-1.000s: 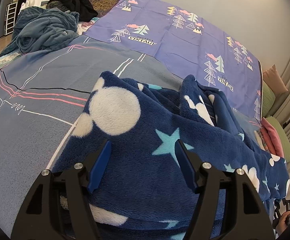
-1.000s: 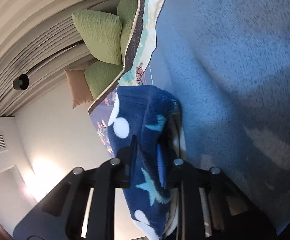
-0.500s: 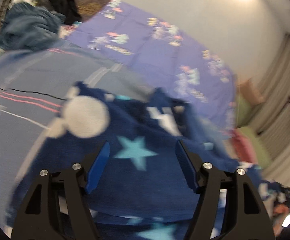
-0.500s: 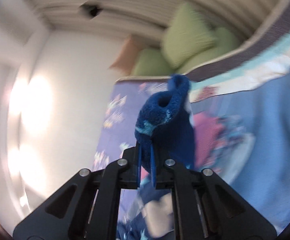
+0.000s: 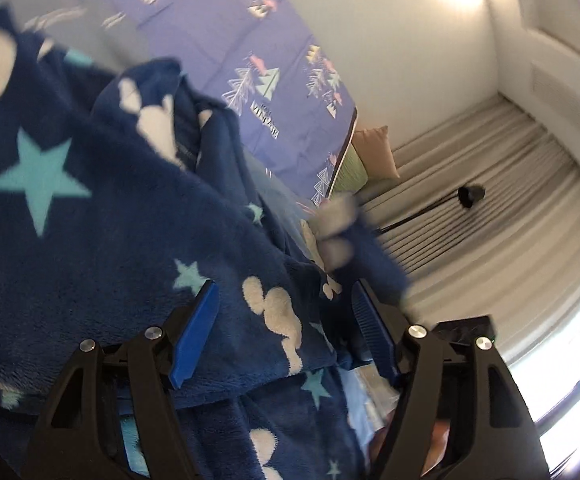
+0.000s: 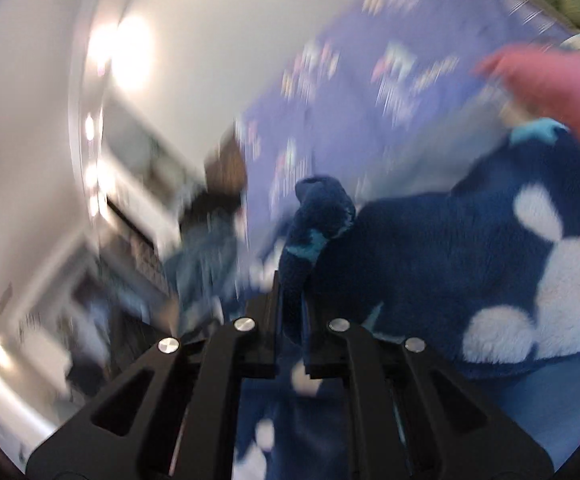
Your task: Fold small clothes
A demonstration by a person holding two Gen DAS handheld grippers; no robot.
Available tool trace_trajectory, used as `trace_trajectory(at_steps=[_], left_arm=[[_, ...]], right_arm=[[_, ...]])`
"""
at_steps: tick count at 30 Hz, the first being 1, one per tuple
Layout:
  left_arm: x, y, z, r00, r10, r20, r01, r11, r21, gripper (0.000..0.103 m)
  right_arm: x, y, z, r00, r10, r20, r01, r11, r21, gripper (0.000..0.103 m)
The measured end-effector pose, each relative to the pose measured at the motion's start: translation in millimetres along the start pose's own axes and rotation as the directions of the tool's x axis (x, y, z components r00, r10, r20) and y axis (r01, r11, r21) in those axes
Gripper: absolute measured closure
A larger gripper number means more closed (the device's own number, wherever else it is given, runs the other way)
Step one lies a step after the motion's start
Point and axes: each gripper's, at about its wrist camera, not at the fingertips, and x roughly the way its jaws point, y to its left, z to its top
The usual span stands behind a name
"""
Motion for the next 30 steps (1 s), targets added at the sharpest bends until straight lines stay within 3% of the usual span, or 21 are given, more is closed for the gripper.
trace_trajectory(at_steps=[2, 5, 7, 9, 14, 21, 25, 27, 29, 30], left_arm=[[1, 5, 2, 1.0, -0.021, 0.006, 0.021, 0.999, -0.033, 0.033], [8, 3, 2, 1.0, -0.011, -0.004, 0.011, 0.999, -0.039, 0.031], [17, -1, 4, 1.0, 0.005, -0.025, -0.006, 1.0, -0.026, 0.028], [25, -4, 8, 0.999, 0.016, -0.046, -0.017, 1.0, -0.015, 0.022], [43, -4, 17, 0.997, 0.032, -0.067, -0.033, 0.999, -0.013, 0.02], [56, -6, 21, 0.994, 0.078, -0.08, -0.076, 0.997, 0.029, 0.02], [70, -3, 32, 0.992, 0.075, -0.099, -0.073, 0.997, 0.024, 0.021], [76, -5, 35, 0.99, 0.091, -0.111, -0.087, 0.995, 0.042, 0.029], [80, -4, 34, 0.983, 0.137, -0.123, -0.131, 0.99, 0.059, 0.058], [82, 1, 35, 0.98, 0.15, -0.133, -0.146, 0.988, 0.044, 0.067]], right_arm=[[20, 7, -11, 0.996, -0.012, -0.092, 0.008, 0.999, -0.045, 0.095], [31, 19, -19, 0.988, -0.032, -0.153, 0.014, 0.993, -0.119, 0.094], [27, 20, -17, 0.988, -0.053, -0.146, 0.03, 0.988, -0.151, 0.086], [33, 25, -24, 0.983, -0.051, -0.174, 0.022, 0.986, -0.164, 0.063], [44, 44, -35, 0.977, -0.052, -0.205, 0.002, 0.971, -0.237, 0.041], [44, 39, -30, 0.976, -0.041, -0.212, -0.006, 0.976, -0.216, 0.041], [44, 37, -30, 0.977, -0.041, -0.21, -0.005, 0.977, -0.214, 0.046], [44, 36, -29, 0.976, -0.039, -0.213, -0.006, 0.978, -0.208, 0.046], [43, 35, -28, 0.976, -0.037, -0.214, -0.008, 0.979, -0.204, 0.046], [44, 34, -28, 0.976, -0.037, -0.214, -0.008, 0.979, -0.204, 0.046]])
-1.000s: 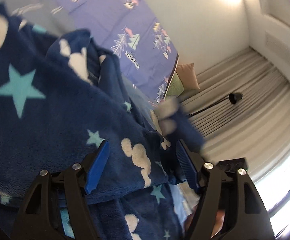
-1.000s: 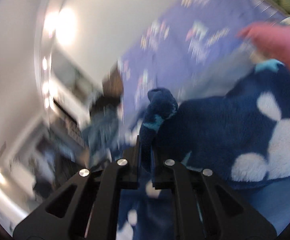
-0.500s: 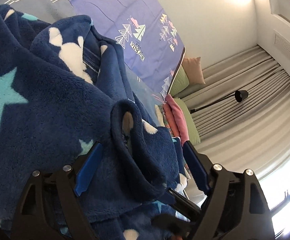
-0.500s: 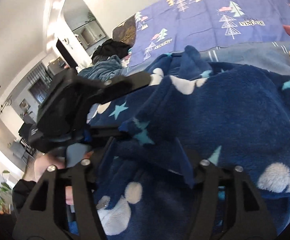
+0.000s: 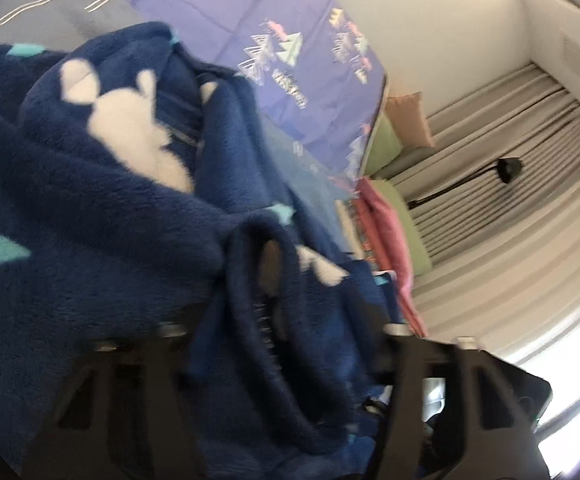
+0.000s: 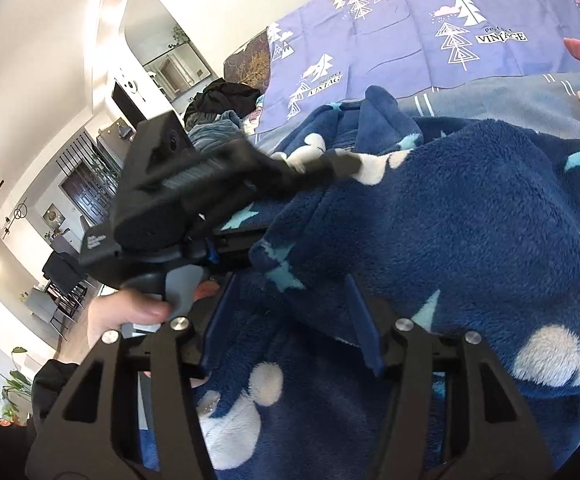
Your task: Fold small clothes
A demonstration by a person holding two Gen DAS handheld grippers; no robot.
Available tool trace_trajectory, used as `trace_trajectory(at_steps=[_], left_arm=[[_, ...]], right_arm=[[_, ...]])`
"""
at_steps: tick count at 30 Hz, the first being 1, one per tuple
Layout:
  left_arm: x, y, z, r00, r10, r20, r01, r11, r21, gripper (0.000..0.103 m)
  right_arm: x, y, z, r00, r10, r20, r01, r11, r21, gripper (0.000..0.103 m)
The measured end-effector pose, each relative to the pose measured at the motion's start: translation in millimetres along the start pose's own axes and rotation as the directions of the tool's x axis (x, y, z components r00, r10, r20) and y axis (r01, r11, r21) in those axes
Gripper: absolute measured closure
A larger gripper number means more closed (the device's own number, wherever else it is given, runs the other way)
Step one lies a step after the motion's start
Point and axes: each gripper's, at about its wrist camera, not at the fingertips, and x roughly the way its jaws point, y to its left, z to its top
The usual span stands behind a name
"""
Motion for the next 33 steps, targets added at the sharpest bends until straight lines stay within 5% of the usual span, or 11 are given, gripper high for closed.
trace_trajectory(at_steps=[2, 7, 10, 15, 20, 23, 29, 33], left_arm=[[2, 10, 1, 1.0, -0.015, -0.016, 0.014, 0.999, -0.04, 0.09], [-17, 5, 2, 0.988, -0.133, 0.079, 0.136, 0.99, -0.025, 0.093], [-33, -3, 5, 0.969, -0.2, 0.145, 0.201, 0.98, 0.007, 0.093], [-62, 12, 11, 0.942, -0.237, 0.239, 0.254, 0.966, -0.043, 0.093], [-106, 50, 15, 0.89, -0.283, 0.357, 0.353, 0.924, -0.147, 0.093], [-130, 55, 15, 0.866, -0.292, 0.405, 0.375, 0.916, -0.141, 0.093], [-153, 48, 15, 0.832, -0.324, 0.45, 0.41, 0.906, -0.106, 0.093], [-165, 46, 16, 0.784, -0.392, 0.481, 0.489, 0.868, -0.09, 0.093]], right_arm=[[0, 0, 0, 1.0, 0.002, 0.0, -0.002, 1.0, 0.002, 0.046], [-8, -2, 2, 0.999, 0.03, 0.032, -0.03, 0.999, 0.012, 0.044], [-25, -7, 6, 0.993, 0.055, 0.103, -0.059, 0.997, 0.039, 0.034], [-68, -31, 14, 0.954, 0.138, 0.267, -0.175, 0.977, 0.119, 0.026], [-96, -81, 15, 0.905, 0.152, 0.397, -0.284, 0.91, 0.301, 0.024], [-101, -106, 11, 0.894, 0.132, 0.427, -0.314, 0.866, 0.39, 0.024], [-97, -118, 11, 0.912, 0.078, 0.402, -0.269, 0.855, 0.444, 0.022], [-98, -120, 8, 0.912, 0.063, 0.405, -0.26, 0.853, 0.453, 0.022]])
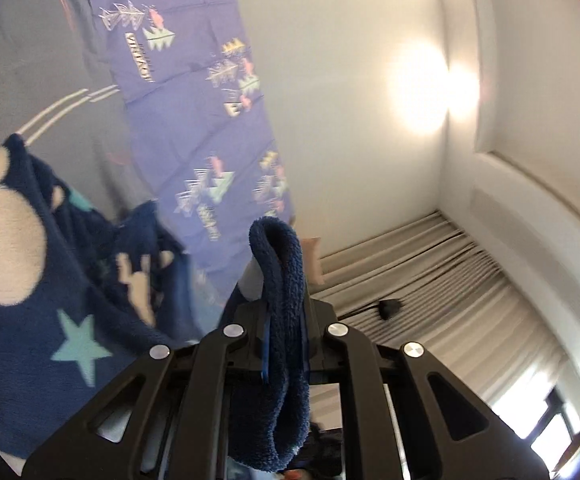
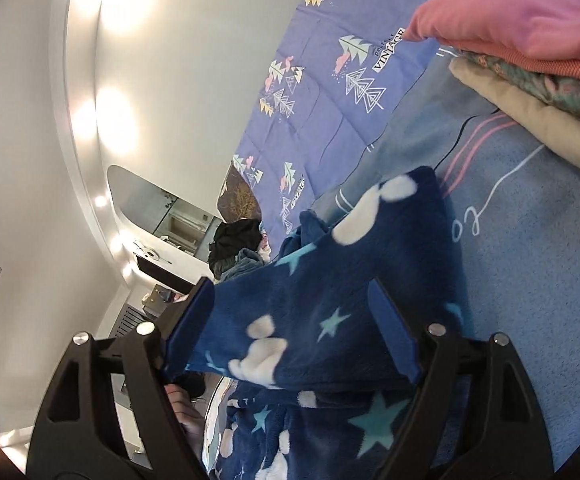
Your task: Fold small clothes
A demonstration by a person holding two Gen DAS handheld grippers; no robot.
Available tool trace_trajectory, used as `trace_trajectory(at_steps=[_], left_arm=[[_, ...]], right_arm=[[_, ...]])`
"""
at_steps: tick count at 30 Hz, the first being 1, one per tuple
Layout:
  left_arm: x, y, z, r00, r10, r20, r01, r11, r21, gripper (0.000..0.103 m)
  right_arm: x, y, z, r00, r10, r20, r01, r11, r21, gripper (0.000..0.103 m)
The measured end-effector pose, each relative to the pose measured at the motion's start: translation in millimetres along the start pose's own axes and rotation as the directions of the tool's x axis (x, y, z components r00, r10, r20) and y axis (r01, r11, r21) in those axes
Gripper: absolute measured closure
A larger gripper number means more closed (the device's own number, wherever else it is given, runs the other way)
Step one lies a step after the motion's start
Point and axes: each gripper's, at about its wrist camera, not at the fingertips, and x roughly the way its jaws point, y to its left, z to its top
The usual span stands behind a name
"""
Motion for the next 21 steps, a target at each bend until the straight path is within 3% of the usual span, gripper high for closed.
trace_trajectory(at_steps=[5, 7, 9, 10, 12, 14, 15, 16, 19, 21], left_arm=[[20, -22, 11, 0.993, -0.118, 0.007, 0.118, 0.991, -0.066, 0.093], [32, -39, 11, 0.99, -0.14, -0.008, 0.139, 0.988, -0.062, 0.093], [48, -54, 11, 0.985, -0.168, -0.03, 0.166, 0.984, -0.061, 0.093], [59, -62, 10, 0.981, -0.186, -0.046, 0.183, 0.981, -0.06, 0.093], [76, -77, 11, 0.978, -0.196, -0.074, 0.193, 0.98, -0.048, 0.093], [89, -85, 10, 0.978, -0.188, -0.093, 0.184, 0.982, -0.042, 0.093], [93, -89, 11, 0.975, -0.193, -0.106, 0.189, 0.981, -0.051, 0.093], [98, -93, 11, 0.973, -0.199, -0.116, 0.193, 0.98, -0.057, 0.093], [100, -112, 12, 0.976, -0.175, -0.132, 0.176, 0.984, -0.002, 0.093], [96, -120, 11, 0.977, -0.159, -0.14, 0.165, 0.986, 0.036, 0.093]], right_arm=[[-4, 7, 1, 0.999, 0.037, 0.005, -0.037, 0.999, -0.031, 0.022], [0, 24, -2, 0.988, 0.131, -0.075, -0.139, 0.983, -0.115, 0.023], [4, 46, -10, 0.964, 0.201, -0.172, -0.236, 0.948, -0.213, 0.031], [7, 63, -21, 0.94, 0.235, -0.249, -0.303, 0.908, -0.287, 0.035], [13, 85, -42, 0.917, 0.214, -0.336, -0.343, 0.853, -0.394, 0.059], [28, 97, -66, 0.945, 0.016, -0.327, -0.202, 0.815, -0.543, 0.079], [39, 98, -80, 0.952, -0.124, -0.278, -0.078, 0.784, -0.616, 0.086], [46, 97, -87, 0.948, -0.189, -0.258, -0.022, 0.767, -0.642, 0.089], [69, 84, -106, 0.889, -0.421, -0.182, 0.193, 0.704, -0.684, 0.092], [69, 73, -101, 0.857, -0.503, -0.116, 0.318, 0.692, -0.648, 0.093]])
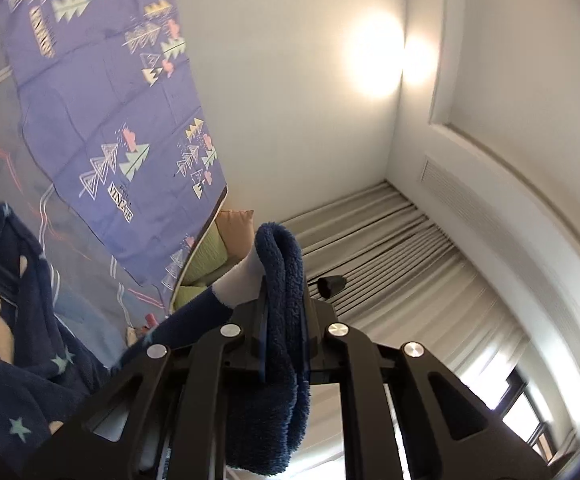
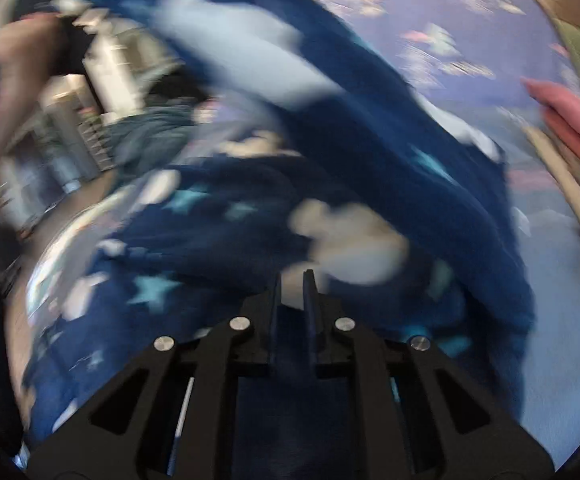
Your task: Fold small clothes
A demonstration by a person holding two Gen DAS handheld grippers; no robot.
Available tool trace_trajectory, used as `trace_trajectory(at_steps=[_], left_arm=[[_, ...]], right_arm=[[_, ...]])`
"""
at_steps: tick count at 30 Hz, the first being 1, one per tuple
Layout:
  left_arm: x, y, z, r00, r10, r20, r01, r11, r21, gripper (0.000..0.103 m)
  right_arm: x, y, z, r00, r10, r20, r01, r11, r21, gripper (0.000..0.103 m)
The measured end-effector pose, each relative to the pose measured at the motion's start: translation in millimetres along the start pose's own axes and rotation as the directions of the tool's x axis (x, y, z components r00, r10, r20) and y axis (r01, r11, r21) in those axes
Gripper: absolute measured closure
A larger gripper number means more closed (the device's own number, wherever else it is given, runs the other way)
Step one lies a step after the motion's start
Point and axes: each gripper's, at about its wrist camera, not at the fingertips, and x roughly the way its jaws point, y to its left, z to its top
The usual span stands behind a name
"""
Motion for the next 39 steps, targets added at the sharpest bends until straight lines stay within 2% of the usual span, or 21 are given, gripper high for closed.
trace_trajectory(at_steps=[3, 5, 9, 11, 13, 15, 16, 18, 21, 22, 23, 24, 26, 29, 30, 31, 32, 35, 37, 38, 39], left_arm=[[-12, -4, 0, 0.999, 0.043, 0.014, -0.044, 0.998, 0.051, 0.093], [-25, 3, 0, 0.998, 0.059, 0.027, -0.06, 0.998, 0.037, 0.093], [-55, 31, -2, 0.993, 0.104, 0.058, -0.104, 0.995, -0.006, 0.093], [-76, 50, -3, 0.986, 0.146, 0.076, -0.143, 0.989, -0.038, 0.093], [-100, 68, -4, 0.977, 0.191, 0.091, -0.186, 0.98, -0.069, 0.092], [-125, 86, -5, 0.963, 0.249, 0.102, -0.239, 0.966, -0.099, 0.092], [-139, 97, -7, 0.953, 0.282, 0.107, -0.268, 0.955, -0.124, 0.092], [-159, 113, -10, 0.938, 0.329, 0.109, -0.309, 0.936, -0.166, 0.091], [-185, 134, -16, 0.905, 0.409, 0.117, -0.376, 0.898, -0.227, 0.086], [-193, 139, -18, 0.89, 0.44, 0.117, -0.405, 0.882, -0.241, 0.081], [-201, 144, -19, 0.867, 0.484, 0.117, -0.447, 0.86, -0.248, 0.068], [-207, 145, -19, 0.837, 0.533, 0.122, -0.494, 0.833, -0.25, 0.058], [-220, 144, -18, 0.794, 0.586, 0.164, -0.541, 0.803, -0.25, 0.054], [-230, 133, -17, 0.791, 0.576, 0.208, -0.527, 0.813, -0.246, 0.054], [-230, 126, -17, 0.789, 0.577, 0.213, -0.534, 0.814, -0.227, 0.054], [-226, 113, -17, 0.78, 0.585, 0.221, -0.556, 0.811, -0.181, 0.054], [-224, 107, -18, 0.777, 0.588, 0.226, -0.568, 0.809, -0.153, 0.053], [-201, 82, -22, 0.777, 0.59, 0.22, -0.594, 0.803, -0.056, 0.053], [-181, 72, -28, 0.791, 0.583, 0.186, -0.593, 0.805, 0.002, 0.052], [-174, 71, -31, 0.794, 0.583, 0.174, -0.595, 0.804, 0.02, 0.052], [-164, 70, -36, 0.791, 0.591, 0.159, -0.604, 0.796, 0.047, 0.052]], right_arm=[[-13, -24, 2, 0.991, -0.119, 0.068, 0.111, 0.987, 0.116, 0.093], [-14, -33, 0, 0.983, -0.172, 0.06, 0.161, 0.974, 0.157, 0.093], [2, -45, -2, 0.989, -0.143, -0.024, 0.145, 0.97, 0.193, 0.093], [-3, -50, -1, 0.994, -0.111, -0.014, 0.111, 0.971, 0.209, 0.091], [-7, -53, 1, 0.999, -0.039, -0.013, 0.041, 0.973, 0.227, 0.077], [-10, -52, 4, 0.998, 0.069, 0.008, -0.069, 0.971, 0.228, 0.053], [-11, -50, 6, 0.994, 0.105, 0.022, -0.107, 0.969, 0.222, 0.049], [-17, -49, 8, 0.982, 0.183, 0.052, -0.19, 0.958, 0.213, 0.029], [-18, -54, 11, 0.957, 0.281, 0.07, -0.289, 0.927, 0.239, 0.024], [-16, -55, 12, 0.951, 0.301, 0.075, -0.31, 0.917, 0.251, 0.024], [-18, -56, 12, 0.944, 0.319, 0.084, -0.33, 0.906, 0.264, 0.024], [-18, -61, 13, 0.934, 0.345, 0.098, -0.358, 0.89, 0.281, 0.024], [-24, -70, 14, 0.908, 0.395, 0.139, -0.419, 0.85, 0.318, 0.024], [-32, -88, 16, 0.868, 0.444, 0.223, -0.497, 0.784, 0.373, 0.024], [-35, -94, 17, 0.857, 0.447, 0.258, -0.515, 0.764, 0.389, 0.028], [-42, -93, 12, 0.852, 0.44, 0.283, -0.521, 0.758, 0.391, 0.035], [-44, -95, 14, 0.85, 0.439, 0.292, -0.524, 0.76, 0.385, 0.049], [-45, -90, 22, 0.812, 0.509, 0.285, -0.582, 0.746, 0.325, 0.053], [-35, -80, 28, 0.722, 0.662, 0.2, -0.689, 0.664, 0.291, 0.052], [-30, -72, 30, 0.688, 0.715, 0.125, -0.715, 0.637, 0.288, 0.042], [-23, -62, 31, 0.7, 0.714, 0.022, -0.688, 0.665, 0.291, 0.029]])
